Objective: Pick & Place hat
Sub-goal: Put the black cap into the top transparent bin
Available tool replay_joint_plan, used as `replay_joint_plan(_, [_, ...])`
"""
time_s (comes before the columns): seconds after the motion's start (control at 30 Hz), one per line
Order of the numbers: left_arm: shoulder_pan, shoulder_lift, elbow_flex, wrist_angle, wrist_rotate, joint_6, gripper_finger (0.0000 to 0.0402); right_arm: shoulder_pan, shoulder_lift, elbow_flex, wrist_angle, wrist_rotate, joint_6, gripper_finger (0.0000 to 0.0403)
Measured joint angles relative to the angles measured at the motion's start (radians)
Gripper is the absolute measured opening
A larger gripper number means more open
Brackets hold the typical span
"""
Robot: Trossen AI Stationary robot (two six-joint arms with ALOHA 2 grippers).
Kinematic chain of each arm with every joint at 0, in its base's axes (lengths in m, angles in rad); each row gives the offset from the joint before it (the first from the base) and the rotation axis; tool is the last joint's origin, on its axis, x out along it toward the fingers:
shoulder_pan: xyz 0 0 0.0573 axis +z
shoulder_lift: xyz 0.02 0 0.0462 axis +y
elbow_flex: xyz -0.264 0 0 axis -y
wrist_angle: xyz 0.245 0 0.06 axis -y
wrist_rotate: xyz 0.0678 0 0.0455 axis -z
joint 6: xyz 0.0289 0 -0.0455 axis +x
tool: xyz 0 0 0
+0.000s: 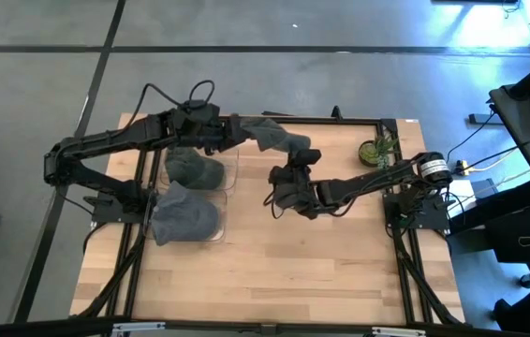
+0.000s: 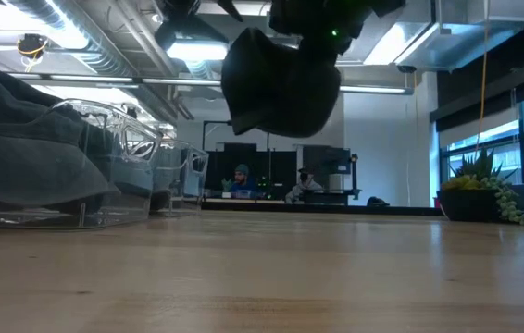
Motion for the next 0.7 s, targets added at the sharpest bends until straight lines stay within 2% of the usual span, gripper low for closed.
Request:
replay_joint_plan(0.17, [-0.002, 0.000, 0.000, 0.000, 0.001, -0.117, 0.0189, 0.000, 0.000, 0.000, 0.192, -0.052, -0.188, 0.0014])
replay_joint_plan(0.37, [-0.002, 0.000, 0.000, 0.000, -0.001, -0.153, 0.0192, 0.000, 0.000, 0.000, 0.372, -0.109, -0.342, 0.0014])
replay_joint_plan(0.53, [-0.002, 0.000, 0.000, 0.000, -0.007, -0.153, 0.0189, 0.019, 0.000, 0.000, 0.397, -0.113, -0.356, 0.0014])
replay_joint_plan(0.7, [-0.002, 0.000, 0.000, 0.000, -0.069, -0.090, 0.0192, 0.063, 0.000, 0.000, 0.396, -0.156, -0.342, 0.0014])
